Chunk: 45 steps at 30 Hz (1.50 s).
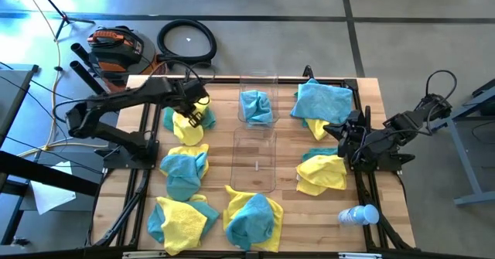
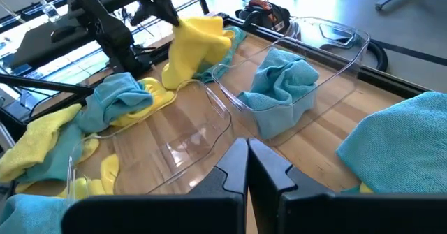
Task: Sort microfiber towel by color & place in baskets
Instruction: Put the yellow towel into the bottom transparent bin
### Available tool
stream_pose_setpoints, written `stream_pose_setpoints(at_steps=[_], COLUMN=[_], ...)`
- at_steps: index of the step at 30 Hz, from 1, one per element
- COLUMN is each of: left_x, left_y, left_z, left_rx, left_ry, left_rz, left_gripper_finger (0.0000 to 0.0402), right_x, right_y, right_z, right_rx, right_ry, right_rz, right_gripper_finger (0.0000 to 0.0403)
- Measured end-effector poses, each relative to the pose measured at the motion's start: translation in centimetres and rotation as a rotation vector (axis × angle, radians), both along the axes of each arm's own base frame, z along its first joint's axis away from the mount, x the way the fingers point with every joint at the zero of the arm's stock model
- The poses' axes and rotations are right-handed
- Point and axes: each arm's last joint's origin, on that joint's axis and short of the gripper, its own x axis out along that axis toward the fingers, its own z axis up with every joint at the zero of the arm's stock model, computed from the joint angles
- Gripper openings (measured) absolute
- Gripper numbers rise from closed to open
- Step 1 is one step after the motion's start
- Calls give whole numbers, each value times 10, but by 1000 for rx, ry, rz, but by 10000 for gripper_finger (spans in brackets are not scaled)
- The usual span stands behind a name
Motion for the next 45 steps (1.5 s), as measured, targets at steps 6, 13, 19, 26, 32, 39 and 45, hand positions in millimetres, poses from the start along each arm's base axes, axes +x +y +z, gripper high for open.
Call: stream_pose_setpoints(at_steps=[6,13,19,26,32,39,45], left_x=[4,14,35,83,123,132,145], left_y=[-38,-89,-132,-164,-173,-175,-171], left_z=[66,119,145,157,152,116,88], left_rx=[77,122,144,201,237,135,61], left_ry=[-226,-460,-593,-672,-629,-391,-244], left_rz=[-51,-120,-222,-331,-397,-323,-292], left_gripper_finger=[1,0,0,0,0,0,0], right_x=[-1,-2,-3,-5,-5,-5,-5], right_y=[1,1,0,0,0,2,2], right_z=[-2,-4,-7,-9,-9,-10,-10], right_rx=[8,14,2,4,-10,9,8], right_ry=[30,66,99,138,144,169,176], right_rz=[34,65,72,108,118,179,193], right_gripper_finger=[0,0,0,0,0,0,0])
